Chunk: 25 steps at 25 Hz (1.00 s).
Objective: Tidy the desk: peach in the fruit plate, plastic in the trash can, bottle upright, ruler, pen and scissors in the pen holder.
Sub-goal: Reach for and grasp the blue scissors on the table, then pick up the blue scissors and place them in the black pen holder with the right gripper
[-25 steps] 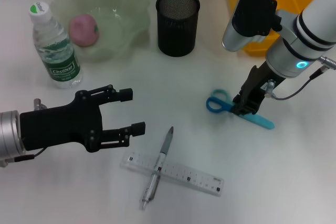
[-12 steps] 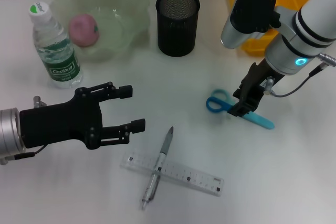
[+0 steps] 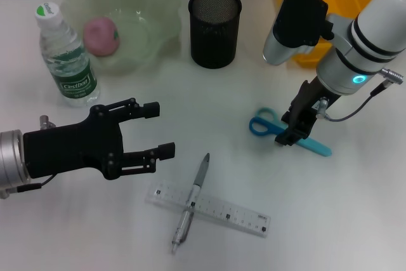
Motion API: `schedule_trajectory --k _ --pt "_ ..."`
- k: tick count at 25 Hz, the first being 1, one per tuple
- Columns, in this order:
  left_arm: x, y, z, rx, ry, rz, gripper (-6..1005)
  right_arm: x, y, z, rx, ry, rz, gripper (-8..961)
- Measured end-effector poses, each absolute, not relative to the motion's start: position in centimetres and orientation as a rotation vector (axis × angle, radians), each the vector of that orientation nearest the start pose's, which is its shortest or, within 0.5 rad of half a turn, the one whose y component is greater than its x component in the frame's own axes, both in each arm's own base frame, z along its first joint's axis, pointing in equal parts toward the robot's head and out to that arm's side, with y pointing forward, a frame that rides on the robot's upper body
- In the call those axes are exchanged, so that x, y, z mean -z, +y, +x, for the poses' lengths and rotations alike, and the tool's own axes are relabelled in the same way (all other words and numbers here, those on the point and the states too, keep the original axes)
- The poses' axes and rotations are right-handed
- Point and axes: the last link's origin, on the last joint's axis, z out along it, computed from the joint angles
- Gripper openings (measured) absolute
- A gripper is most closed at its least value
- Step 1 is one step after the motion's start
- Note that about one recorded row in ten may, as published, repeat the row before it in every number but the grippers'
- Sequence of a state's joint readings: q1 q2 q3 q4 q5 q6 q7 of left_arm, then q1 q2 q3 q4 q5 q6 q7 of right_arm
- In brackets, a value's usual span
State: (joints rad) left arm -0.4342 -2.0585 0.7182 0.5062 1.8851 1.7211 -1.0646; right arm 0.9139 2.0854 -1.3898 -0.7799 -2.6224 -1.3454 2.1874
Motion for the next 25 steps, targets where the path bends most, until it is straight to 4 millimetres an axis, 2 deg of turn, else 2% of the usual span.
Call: schedule_trajectory --k 3,18,22,25 --pt "1.0 27.9 -27.6 0.931 -0.394 -2.759 810 6.0 39.1 18.2 0.755 0.486 -2.822 456" --pt "0.9 28.0 -27.5 0.937 -0.390 -2.752 810 6.3 39.0 18.2 0.792 0.470 -2.824 235" --pt "0.9 28.0 -27.5 0.938 -0.390 -2.751 810 6.2 39.1 18.0 0.777 0.468 -2.824 233" --pt "0.9 28.0 -27.5 0.937 -0.389 -2.751 810 5.4 39.5 17.0 0.676 0.470 -2.820 232"
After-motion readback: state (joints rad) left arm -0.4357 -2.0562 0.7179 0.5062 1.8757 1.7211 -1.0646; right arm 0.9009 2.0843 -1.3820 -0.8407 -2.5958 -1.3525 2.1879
